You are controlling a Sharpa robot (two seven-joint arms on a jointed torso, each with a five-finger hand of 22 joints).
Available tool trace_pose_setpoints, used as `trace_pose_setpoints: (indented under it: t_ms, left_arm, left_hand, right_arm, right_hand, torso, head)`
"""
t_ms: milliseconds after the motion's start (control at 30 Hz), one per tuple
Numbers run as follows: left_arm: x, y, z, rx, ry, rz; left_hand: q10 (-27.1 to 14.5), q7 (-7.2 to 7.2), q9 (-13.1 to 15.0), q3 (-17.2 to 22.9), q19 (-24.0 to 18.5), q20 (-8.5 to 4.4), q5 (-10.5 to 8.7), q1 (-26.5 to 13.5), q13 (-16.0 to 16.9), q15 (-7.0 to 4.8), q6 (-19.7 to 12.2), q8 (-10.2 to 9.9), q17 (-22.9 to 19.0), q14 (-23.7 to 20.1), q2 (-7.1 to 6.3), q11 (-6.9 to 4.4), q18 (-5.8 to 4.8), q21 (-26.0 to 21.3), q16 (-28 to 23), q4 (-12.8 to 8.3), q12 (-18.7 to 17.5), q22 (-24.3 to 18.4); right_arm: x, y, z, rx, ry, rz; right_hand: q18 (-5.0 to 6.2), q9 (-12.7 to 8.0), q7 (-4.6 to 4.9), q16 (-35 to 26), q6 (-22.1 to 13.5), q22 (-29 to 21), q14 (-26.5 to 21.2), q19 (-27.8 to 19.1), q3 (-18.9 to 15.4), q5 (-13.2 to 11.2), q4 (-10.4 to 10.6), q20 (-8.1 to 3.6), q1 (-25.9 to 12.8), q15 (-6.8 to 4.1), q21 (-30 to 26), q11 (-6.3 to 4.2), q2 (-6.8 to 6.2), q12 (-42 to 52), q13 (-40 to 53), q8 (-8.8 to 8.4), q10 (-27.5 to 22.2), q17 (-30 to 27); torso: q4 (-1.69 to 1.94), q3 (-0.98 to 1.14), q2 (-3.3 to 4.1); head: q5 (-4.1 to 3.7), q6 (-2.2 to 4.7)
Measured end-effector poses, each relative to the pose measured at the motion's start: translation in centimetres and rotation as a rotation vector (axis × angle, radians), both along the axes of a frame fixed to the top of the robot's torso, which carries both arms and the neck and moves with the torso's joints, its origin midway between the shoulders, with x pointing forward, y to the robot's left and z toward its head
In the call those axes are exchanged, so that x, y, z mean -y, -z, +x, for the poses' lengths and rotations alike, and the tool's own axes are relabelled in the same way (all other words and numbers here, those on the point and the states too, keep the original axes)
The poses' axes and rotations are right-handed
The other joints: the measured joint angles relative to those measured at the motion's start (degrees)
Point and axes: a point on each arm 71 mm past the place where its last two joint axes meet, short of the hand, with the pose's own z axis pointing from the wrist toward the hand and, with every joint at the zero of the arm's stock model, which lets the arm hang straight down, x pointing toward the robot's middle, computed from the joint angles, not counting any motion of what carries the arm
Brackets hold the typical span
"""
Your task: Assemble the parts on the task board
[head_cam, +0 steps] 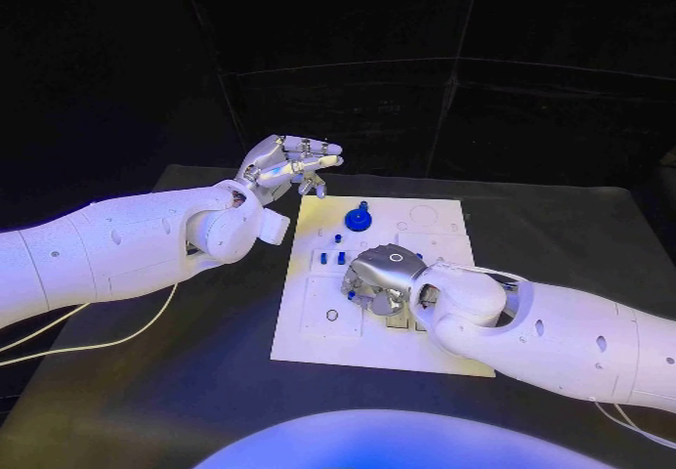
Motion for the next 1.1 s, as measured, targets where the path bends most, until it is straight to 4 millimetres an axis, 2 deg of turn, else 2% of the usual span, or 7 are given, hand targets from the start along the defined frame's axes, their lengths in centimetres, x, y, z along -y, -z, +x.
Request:
trace_pose_setpoints:
  t_ms: [133, 233, 467, 733, 833, 967, 1100]
  left_arm:
    - [0.0, 0.0, 0.0, -0.002, 0.001, 0.0]
    - [0.0, 0.0, 0.0, -0.003, 0.001, 0.001]
    - [-0.1, 0.0, 0.1, -0.005, 0.0, 0.003]
    - [-0.4, 0.1, 0.2, -0.009, -0.005, 0.007]
    - [-0.4, 0.1, 0.2, -0.01, -0.006, 0.008]
    - [-0.5, 0.1, 0.3, -0.011, -0.005, 0.008]
    - [-0.3, 0.2, 0.3, -0.014, -0.001, 0.008]
  left_hand:
    - [0.0, 0.0, 0.0, 0.0, 0.0, 0.0, 0.0, 0.0, 0.0, 0.0, 0.0, 0.0, 0.0, 0.0, 0.0, 0.0, 0.0, 0.0, 0.0, 0.0, 0.0, 0.0]
    - [0.0, 0.0, 0.0, 0.0, 0.0, 0.0, 0.0, 0.0, 0.0, 0.0, 0.0, 0.0, 0.0, 0.0, 0.0, 0.0, 0.0, 0.0, 0.0, 0.0, 0.0, 0.0]
    - [0.0, 0.15, 0.0, -0.2, 0.0, 0.0, 0.0, 0.0, 0.0, 0.21, -0.1, 0.0, -0.1, -0.2, 0.0, 0.0, 0.0, -0.3, 0.0, -0.2, 0.0, 0.0]
    - [0.0, 0.21, 0.0, -0.2, 0.0, 0.0, -0.23, 0.0, 0.0, 0.21, -0.2, 0.0, -0.2, -0.2, 0.0, 0.0, 0.0, -0.3, 0.0, -0.2, 0.2, -0.1]
    - [0.0, 0.21, 0.0, -0.2, 0.0, 0.0, -0.23, 0.0, 0.0, 0.21, -0.2, 0.0, -0.2, -0.2, 0.0, 0.0, -0.01, -0.3, 0.0, -0.2, 0.2, -0.1]
    - [0.0, 0.21, 0.0, -0.3, 0.0, 0.0, -0.23, 0.0, 0.0, 0.21, -0.2, 0.0, -0.2, -0.2, 0.0, 0.05, 0.0, -0.3, 0.0, -0.2, 0.2, -0.1]
    - [-0.2, 0.21, 0.0, -0.5, 0.0, 0.0, -0.23, 0.0, 0.0, 0.21, -0.2, 0.0, -0.2, -0.2, 0.0, 0.21, -0.01, -0.3, 0.0, -0.2, 0.2, -0.1]
  right_arm:
    - [0.0, 0.2, 0.0, -0.006, 0.001, -0.018]
    - [-0.1, 0.2, 0.1, -0.005, 0.001, -0.024]
    - [0.2, 0.2, 0.0, -0.001, 0.007, -0.022]
    - [2.6, -0.8, -0.7, 0.027, 0.041, 0.043]
    - [4.2, -1.9, -0.5, 0.044, 0.071, 0.066]
    - [6.1, -4.2, 1.1, 0.09, 0.126, 0.076]
    - [8.1, -5.4, 2.5, 0.114, 0.187, 0.057]
  right_hand:
    - [0.0, -0.4, 0.7, 0.0, -3.5, 0.0, 0.0, 0.1, -0.9, 0.0, 0.9, 0.11, -2.5, 0.62, -1.5, 0.95, -1.74, -1.9, -0.9, -0.21, -3.6, 0.0]
    - [0.0, -0.4, 0.98, 0.0, -4.8, 0.0, 0.2, 0.0, -1.5, 0.0, 0.9, 0.42, -3.3, 0.84, -1.8, 1.39, -2.34, -2.7, -1.1, -0.21, -5.4, 0.0]
    - [0.0, -0.4, 1.02, 0.2, -6.0, 0.0, 0.0, 0.0, -2.8, -0.2, 0.6, 0.83, -3.6, 1.03, -2.2, 1.77, -2.21, -3.3, -1.3, -0.21, -7.6, 0.1]
    - [-0.01, -0.2, 1.02, 0.2, -6.0, 0.0, 0.0, 0.0, -3.1, 0.1, 0.3, 0.83, -3.6, 1.03, -2.2, 1.57, -2.21, -3.0, -1.1, -0.21, -7.8, 0.1]
    - [0.0, -0.2, 0.54, 0.2, -6.5, 0.0, 0.0, 0.0, -3.8, 0.1, 0.3, 0.83, -3.6, 1.03, -2.4, 1.57, -2.21, -2.8, -1.1, -0.21, -7.8, 0.1]
    - [0.0, -0.2, 0.15, 0.2, -7.9, 0.0, 0.0, 0.0, -5.8, 0.0, 0.3, 0.83, -4.4, 1.03, -2.8, 1.26, -2.58, -2.6, -1.1, -0.21, -9.8, 0.1]
    - [0.0, -0.2, -1.23, 0.2, -9.9, 0.0, 0.2, 0.1, -9.5, -0.1, 0.4, 0.95, -4.4, 1.25, -2.8, 1.62, -2.58, -2.6, -1.1, -0.21, -12.7, 0.1]
  torso:
    - [-0.01, -0.01, -0.01]
    - [-0.01, -0.02, -0.02]
    - [-0.04, -0.01, -0.05]
    - [-0.1, 0.04, -0.1]
    - [-0.14, 0.03, -0.14]
    - [-0.2, 0.0, -0.15]
    - [-0.26, 0.0, -0.16]
  head:
    - [0.0, 0.0]
    - [0.0, 0.04]
    - [-0.13, 0.08]
    - [-0.66, 0.69]
    - [-1.04, 1.04]
    - [-1.63, 1.64]
    - [-1.88, 2.04]
